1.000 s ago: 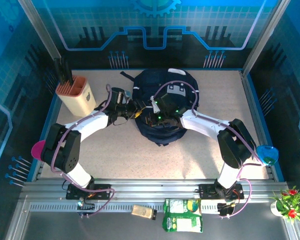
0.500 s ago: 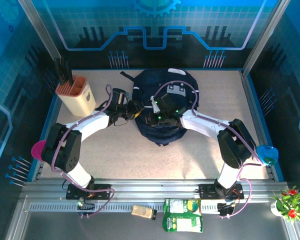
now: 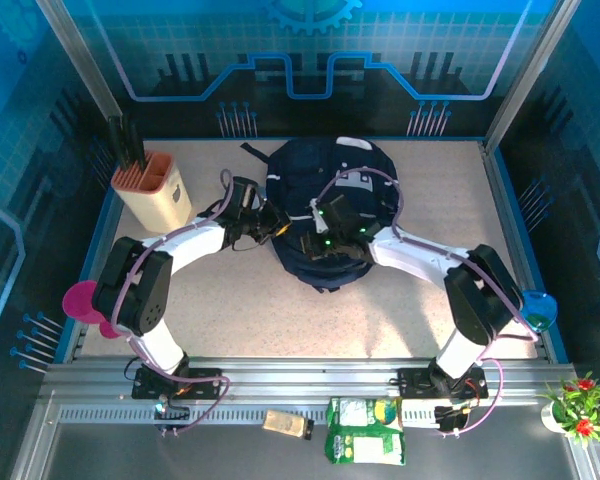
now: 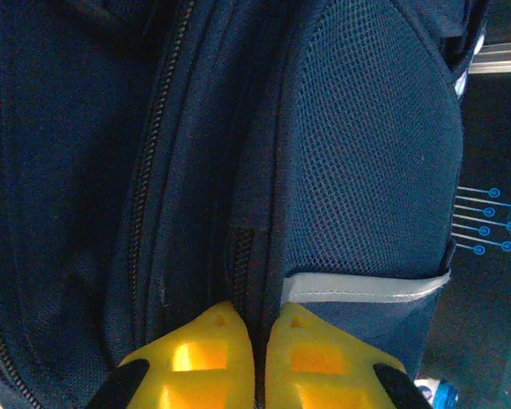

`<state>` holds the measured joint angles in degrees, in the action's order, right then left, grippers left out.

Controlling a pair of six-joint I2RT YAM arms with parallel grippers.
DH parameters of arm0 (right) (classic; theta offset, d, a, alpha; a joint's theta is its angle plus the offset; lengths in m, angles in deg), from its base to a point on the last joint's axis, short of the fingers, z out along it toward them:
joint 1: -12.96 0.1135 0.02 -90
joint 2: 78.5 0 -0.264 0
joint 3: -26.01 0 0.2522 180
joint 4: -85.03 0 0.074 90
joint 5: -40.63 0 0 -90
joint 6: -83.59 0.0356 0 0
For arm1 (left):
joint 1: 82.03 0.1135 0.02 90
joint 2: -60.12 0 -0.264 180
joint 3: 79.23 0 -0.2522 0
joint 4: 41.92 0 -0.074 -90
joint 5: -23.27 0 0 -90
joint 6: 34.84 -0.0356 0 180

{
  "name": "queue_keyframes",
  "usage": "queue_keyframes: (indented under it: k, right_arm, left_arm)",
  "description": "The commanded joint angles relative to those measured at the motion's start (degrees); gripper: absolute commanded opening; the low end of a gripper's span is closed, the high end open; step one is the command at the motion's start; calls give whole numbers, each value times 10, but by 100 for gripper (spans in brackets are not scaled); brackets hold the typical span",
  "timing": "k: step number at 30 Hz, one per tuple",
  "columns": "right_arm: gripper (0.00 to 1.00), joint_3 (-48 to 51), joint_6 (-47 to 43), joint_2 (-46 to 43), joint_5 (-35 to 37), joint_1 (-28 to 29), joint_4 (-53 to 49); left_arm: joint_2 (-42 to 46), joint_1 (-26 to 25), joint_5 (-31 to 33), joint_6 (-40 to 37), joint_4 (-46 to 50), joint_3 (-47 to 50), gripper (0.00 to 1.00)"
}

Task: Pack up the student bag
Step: Zip the student bag at the top-center of the table.

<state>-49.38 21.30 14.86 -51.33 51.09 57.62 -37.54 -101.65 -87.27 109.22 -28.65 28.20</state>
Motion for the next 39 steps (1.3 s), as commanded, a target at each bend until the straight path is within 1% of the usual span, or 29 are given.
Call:
queue_keyframes:
  k: [1, 3, 6, 12, 15, 19, 24, 32, 34, 37, 39]
  right_arm:
    - [0, 41, -40, -46, 27, -29, -58]
    - [0, 59, -65, -67, 31, -51, -70]
    - [0, 67, -111, -83, 17, -85, -92]
    - [0, 5, -201, -65, -23, -138, -170]
    - [0, -26, -233, -48, -11, -155, -199]
    - [0, -53, -271, -32, 40, -169, -224]
    - [0, -73, -305, -22, 86, -188, -241]
    - [0, -116, -319, 12, 137, -201, -245]
    - [0, -124, -321, 19, 134, -204, -238]
    - [0, -136, -327, 24, 110, -207, -223]
    - [0, -152, -321, 33, 109, -209, -215]
  left_arm:
    - [-10, 21, 1, -29, 9, -24, 0]
    - [-11, 28, -4, -41, 18, -29, 0]
    - [-15, 38, -11, -62, 34, -39, 0]
    - [-29, 53, -27, -125, 97, -75, 0]
    - [-36, 64, -32, -164, 137, -98, 0]
    - [-49, 75, -38, -212, 181, -123, 0]
    - [-68, 78, -42, -262, 222, -154, 0]
    - [-87, 78, -45, -319, 258, -184, 0]
    - [-91, 78, -45, -329, 265, -189, 0]
    - [-96, 78, -51, -340, 266, -193, 0]
    - [-98, 78, -56, -351, 272, -198, 0]
